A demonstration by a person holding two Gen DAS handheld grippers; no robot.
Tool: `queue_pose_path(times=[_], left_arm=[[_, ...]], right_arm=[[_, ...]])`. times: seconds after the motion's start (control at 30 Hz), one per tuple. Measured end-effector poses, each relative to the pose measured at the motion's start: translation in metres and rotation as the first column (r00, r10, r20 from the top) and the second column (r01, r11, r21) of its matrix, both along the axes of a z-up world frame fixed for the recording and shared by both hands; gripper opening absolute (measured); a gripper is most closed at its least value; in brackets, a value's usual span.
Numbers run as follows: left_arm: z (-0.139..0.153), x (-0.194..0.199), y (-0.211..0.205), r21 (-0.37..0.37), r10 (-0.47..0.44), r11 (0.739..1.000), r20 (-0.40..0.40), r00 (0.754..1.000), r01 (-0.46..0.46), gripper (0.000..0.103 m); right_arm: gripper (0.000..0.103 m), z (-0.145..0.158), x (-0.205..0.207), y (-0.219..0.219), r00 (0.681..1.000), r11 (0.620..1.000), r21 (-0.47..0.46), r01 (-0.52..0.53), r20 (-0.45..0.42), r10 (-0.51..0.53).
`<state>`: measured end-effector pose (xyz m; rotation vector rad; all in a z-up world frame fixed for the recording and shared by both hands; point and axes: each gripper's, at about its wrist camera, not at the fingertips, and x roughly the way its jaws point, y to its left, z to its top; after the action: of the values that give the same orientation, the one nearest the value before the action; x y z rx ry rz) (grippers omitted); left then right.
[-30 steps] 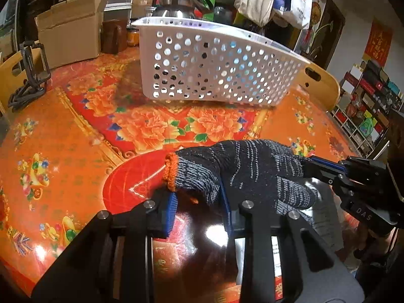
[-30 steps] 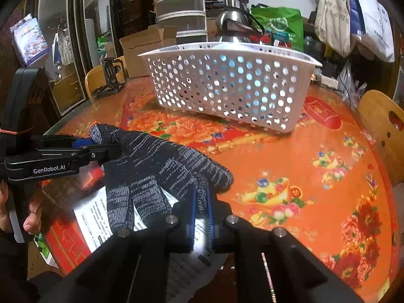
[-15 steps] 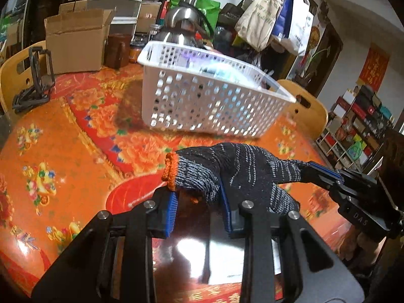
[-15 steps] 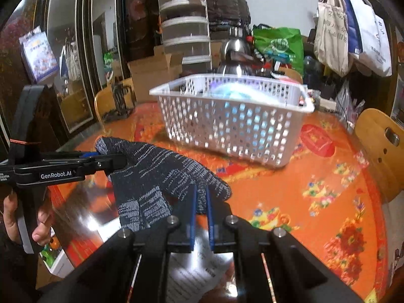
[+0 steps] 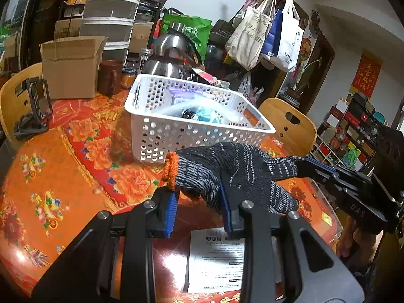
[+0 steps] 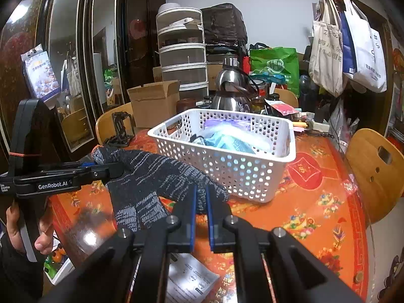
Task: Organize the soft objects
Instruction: 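Carry the black glove into the white basket and release it, then grasp the white instruction sheet with both grippers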
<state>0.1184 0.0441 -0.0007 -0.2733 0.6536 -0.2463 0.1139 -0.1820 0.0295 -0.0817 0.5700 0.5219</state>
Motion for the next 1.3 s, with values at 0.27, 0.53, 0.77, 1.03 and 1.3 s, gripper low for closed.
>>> queue_pose_path(times=[0.27,0.53,0.77,1.03,1.3], left_arm=[[0.034,0.005,-0.004,0.010,0.008,1.000,0.032,0.999,-0.009,0.027],[0.104,0.063,-0.005,0.034,0.026,0.999,0.064,0.998,-0.028,0.027],[0.136,0.163,-0.019,0.116,0.075,0.990,0.015,0.997,-0.076,0.028],[0.096,0.235,-0.025,0.165,0.116,0.981,-0.064,0.991,-0.104,0.029],[0.048,0.243,-0.011,0.261,0.206,0.947,-0.057,0.977,-0.185,0.093]], right_arm=[[0.006,0.039,0.020,0.000,1.000,1.000,0.004,-0.006,0.028,0.006],[0.006,0.092,0.084,0.000,0.998,0.999,0.000,0.046,0.042,-0.046],[0.006,0.106,0.167,0.013,0.988,0.985,-0.087,0.147,0.060,-0.142],[0.006,0.075,0.214,0.025,0.987,0.974,-0.157,0.161,0.034,-0.158],[0.059,0.040,0.228,0.023,0.983,0.974,-0.145,0.174,-0.032,-0.180]])
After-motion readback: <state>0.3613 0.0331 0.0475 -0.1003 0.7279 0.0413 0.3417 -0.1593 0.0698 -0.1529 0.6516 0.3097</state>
